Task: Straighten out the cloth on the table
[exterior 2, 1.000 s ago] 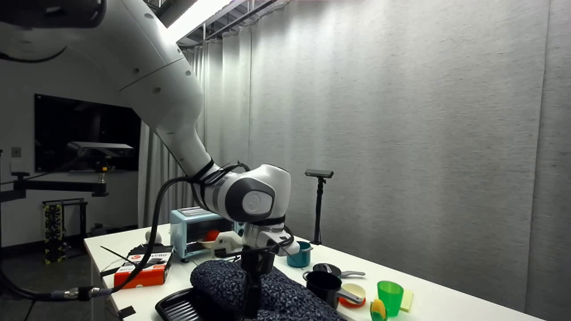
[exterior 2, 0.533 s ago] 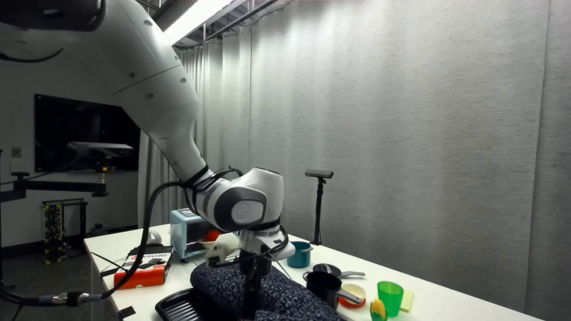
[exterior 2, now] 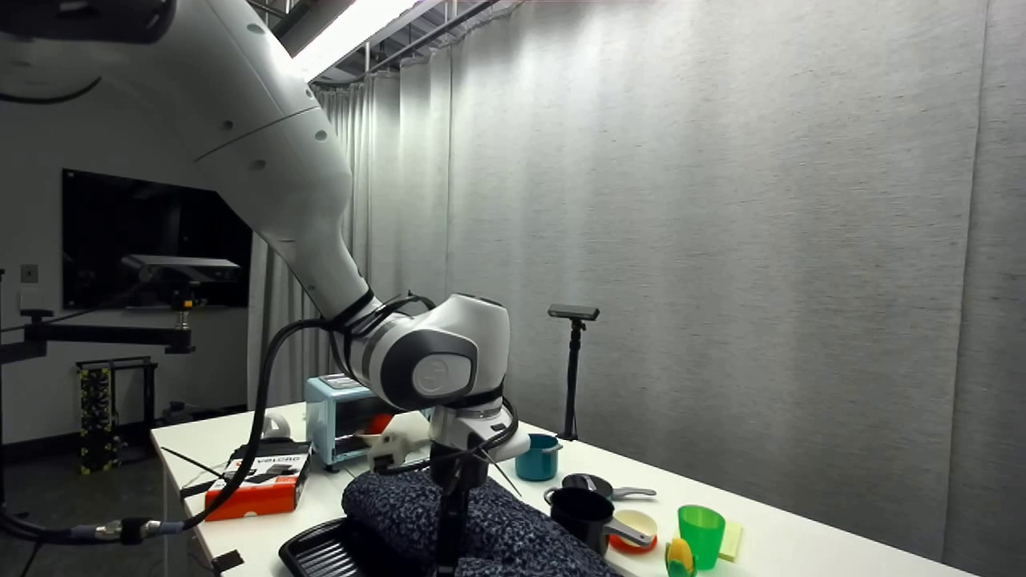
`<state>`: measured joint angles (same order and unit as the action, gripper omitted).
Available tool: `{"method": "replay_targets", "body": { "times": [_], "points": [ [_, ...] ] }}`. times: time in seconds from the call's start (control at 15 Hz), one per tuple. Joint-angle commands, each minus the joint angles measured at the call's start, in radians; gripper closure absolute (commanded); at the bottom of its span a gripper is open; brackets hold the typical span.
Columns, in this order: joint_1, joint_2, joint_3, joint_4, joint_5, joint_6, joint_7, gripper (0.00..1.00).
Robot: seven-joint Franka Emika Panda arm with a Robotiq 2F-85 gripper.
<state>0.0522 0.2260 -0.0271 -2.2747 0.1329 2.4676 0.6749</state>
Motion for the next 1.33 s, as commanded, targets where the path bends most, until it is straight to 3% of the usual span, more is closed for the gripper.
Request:
{"method": "replay_targets", "body": {
  "times": [0.0, 0.27, 0.47, 0.73, 1.13, 1.2, 1.27],
  "points": [
    [0.004, 0.0, -0.004, 0.001, 0.001, -0.003, -0.001, 0.0],
    [0.012, -0.012, -0.033, -0.043, -0.067, -0.038, 0.071, 0.0],
    [-0.01, -0.051, -0.074, -0.109, -0.103, -0.001, 0.115, 0.0],
    [-0.057, -0.076, -0.126, -0.161, -0.076, 0.018, 0.142, 0.0],
    [-0.078, 0.029, -0.173, -0.221, -0.099, 0.286, 0.157, 0.0],
    [-0.065, 0.053, -0.189, -0.224, -0.122, 0.323, 0.174, 0.04],
    [-0.054, 0.07, -0.203, -0.226, -0.139, 0.357, 0.179, 0.26]
  ]
}}
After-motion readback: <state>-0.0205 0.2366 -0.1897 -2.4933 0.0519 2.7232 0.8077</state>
